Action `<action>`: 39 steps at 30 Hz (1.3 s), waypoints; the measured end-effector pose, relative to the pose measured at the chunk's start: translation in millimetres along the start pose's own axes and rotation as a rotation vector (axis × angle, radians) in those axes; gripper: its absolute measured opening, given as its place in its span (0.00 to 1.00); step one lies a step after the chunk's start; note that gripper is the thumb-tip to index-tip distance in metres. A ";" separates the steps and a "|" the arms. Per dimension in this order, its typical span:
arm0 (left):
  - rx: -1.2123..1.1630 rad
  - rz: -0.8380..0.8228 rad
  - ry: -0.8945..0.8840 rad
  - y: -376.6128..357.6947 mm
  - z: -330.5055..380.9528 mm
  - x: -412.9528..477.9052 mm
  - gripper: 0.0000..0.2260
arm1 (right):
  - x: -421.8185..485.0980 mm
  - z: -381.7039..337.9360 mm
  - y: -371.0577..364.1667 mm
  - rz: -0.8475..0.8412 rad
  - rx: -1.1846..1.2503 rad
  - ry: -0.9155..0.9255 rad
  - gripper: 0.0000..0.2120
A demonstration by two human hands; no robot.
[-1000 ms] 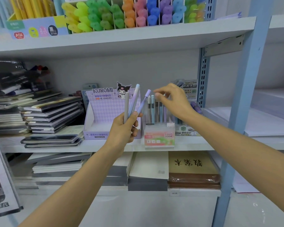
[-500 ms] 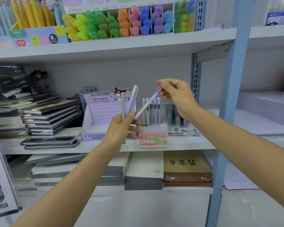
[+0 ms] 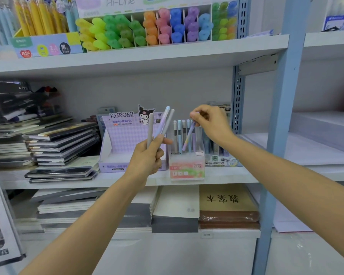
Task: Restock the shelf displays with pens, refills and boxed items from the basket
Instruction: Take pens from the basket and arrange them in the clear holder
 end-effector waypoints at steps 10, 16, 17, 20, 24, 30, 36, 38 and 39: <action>0.016 -0.015 -0.006 4.2 -9.4 1.9 0.13 | 7.0 -3.4 -12.2 -0.141 -0.166 0.071 0.09; 0.002 -0.018 -0.023 1.1 -13.3 4.6 0.12 | 8.3 5.1 -17.8 -0.062 -0.041 0.034 0.11; 0.000 -0.020 -0.026 0.7 -13.7 4.4 0.11 | 8.9 5.9 -18.2 -0.043 -0.044 0.040 0.11; -0.002 -0.025 -0.041 0.2 -14.8 4.5 0.10 | 9.0 5.9 -19.4 0.002 -0.120 0.079 0.10; -0.002 -0.033 -0.043 -0.8 -14.4 4.7 0.11 | 9.3 7.4 -22.7 0.028 -0.251 0.093 0.09; 0.004 -0.031 -0.039 -1.3 -9.5 3.8 0.11 | 10.6 12.7 -27.8 -0.100 -0.347 -0.029 0.07; 0.036 -0.028 -0.020 -6.6 -2.5 0.5 0.11 | -2.0 -10.9 -9.9 -0.175 0.473 -0.109 0.14; 0.053 -0.044 -0.025 -12.7 0.7 -1.2 0.12 | -9.2 -20.6 -12.4 -0.286 0.496 -0.081 0.09; 0.062 -0.047 -0.029 -15.7 2.7 -2.1 0.13 | -12.4 -23.7 -12.5 -0.315 0.495 -0.060 0.06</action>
Point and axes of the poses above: each hand's wrist, its own x-axis towards the middle knuckle, its own y-axis out of the back of the hand, z = x × y, the point moved 5 cm from there along x, towards the middle knuckle, and after that the axes turned 10 degrees about -z, right-handed, at the moved point
